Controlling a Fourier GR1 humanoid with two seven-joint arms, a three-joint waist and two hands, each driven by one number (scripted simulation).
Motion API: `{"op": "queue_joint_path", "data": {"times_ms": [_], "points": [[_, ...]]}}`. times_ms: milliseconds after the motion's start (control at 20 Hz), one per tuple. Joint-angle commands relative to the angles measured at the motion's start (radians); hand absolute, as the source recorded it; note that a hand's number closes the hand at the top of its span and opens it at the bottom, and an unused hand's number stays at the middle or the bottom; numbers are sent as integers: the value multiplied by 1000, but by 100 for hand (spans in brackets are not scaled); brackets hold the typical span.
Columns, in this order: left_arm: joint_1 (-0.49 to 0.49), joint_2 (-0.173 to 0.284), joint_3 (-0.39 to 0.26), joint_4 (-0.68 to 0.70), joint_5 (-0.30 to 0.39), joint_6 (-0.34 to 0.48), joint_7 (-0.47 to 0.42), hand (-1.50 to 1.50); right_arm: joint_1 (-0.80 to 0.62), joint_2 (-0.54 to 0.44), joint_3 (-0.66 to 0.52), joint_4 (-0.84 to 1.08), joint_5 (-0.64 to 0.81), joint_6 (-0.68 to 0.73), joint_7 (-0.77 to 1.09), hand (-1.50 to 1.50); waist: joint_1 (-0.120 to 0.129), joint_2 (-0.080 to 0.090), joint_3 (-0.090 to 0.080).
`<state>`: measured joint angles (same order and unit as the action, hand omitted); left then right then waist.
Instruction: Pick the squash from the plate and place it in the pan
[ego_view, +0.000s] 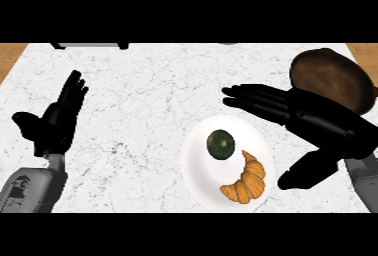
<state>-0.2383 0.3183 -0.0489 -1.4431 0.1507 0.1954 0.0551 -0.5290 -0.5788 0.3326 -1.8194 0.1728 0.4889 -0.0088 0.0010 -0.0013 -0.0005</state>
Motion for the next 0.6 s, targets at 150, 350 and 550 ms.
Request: {"op": "queue_joint_path", "data": {"times_ms": [150, 350, 550], "points": [[-1, -27, 35, 15, -26, -17, -12, 0, 46, 86, -10, -8, 107, 55, 83, -150, 0, 1, 0], [34, -5, 62, 2, -7, -73, -30, 0, 106, 145, 30, 32, 244, -26, 51, -150, 1, 2, 0], [-23, -62, 26, 28, -60, -20, -9, 0, 53, 146, 31, 174, 324, -11, 10, -150, 2, 4, 1]]}}
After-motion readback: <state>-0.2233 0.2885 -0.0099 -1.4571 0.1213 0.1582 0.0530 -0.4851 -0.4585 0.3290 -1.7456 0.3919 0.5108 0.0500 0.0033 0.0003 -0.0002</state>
